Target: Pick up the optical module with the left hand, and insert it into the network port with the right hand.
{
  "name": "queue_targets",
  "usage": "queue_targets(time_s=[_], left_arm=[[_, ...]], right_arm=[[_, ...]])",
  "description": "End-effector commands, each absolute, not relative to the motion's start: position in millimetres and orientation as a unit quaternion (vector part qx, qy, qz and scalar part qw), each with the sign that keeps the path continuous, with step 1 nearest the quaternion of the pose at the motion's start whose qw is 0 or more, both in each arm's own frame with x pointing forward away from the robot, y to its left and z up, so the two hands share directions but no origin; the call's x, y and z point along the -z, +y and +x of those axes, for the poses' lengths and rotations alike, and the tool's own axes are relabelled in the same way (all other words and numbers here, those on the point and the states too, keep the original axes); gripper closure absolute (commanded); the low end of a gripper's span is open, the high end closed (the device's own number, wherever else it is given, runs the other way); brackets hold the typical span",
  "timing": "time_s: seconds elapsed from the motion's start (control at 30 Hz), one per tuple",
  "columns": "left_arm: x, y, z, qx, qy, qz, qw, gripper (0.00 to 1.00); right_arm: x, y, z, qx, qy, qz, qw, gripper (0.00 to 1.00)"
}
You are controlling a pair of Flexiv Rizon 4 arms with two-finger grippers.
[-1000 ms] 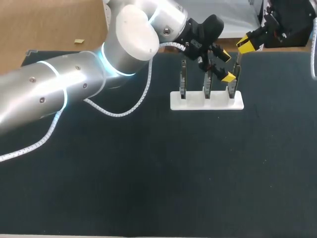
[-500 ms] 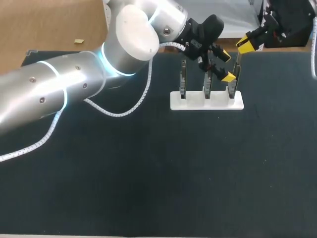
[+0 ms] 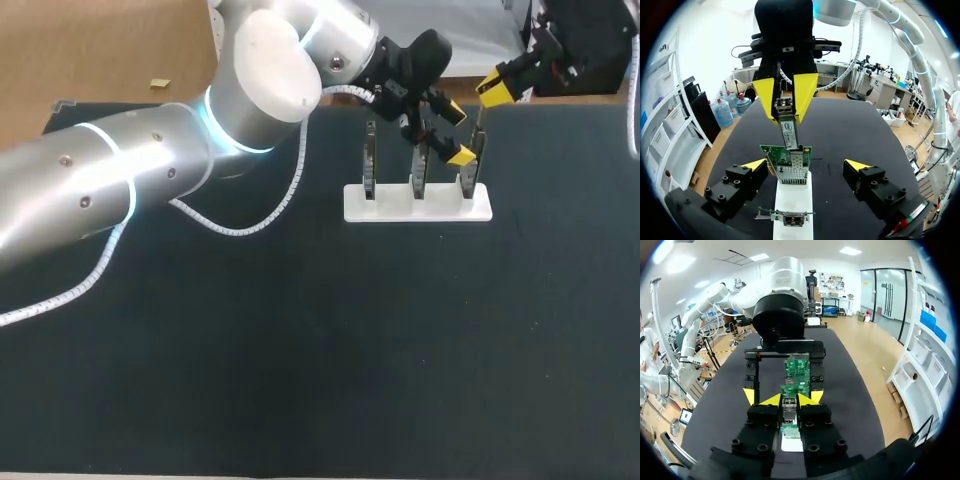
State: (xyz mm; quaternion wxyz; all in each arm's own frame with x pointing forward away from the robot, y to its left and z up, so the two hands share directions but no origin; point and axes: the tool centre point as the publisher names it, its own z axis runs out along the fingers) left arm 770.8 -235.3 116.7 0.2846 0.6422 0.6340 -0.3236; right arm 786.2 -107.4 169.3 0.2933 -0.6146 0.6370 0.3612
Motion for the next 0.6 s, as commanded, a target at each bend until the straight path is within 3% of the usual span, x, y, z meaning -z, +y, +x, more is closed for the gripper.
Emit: queue_targets(time_s=[0.03,0.6], left_arm=[[-117.9,-236.3,772.1,0.322,0.635,0.643,0.281,0.0],[-117.9,-236.3,772.1,0.322,0.635,0.643,0.281,0.0]], right_arm=[[-169.9,-107.8,781.4,-0.356,0.638,-0.614,0.297,1.0],[-168.2,-105.5,779.0,-0.353,0.634,-0.621,0.297,1.0]])
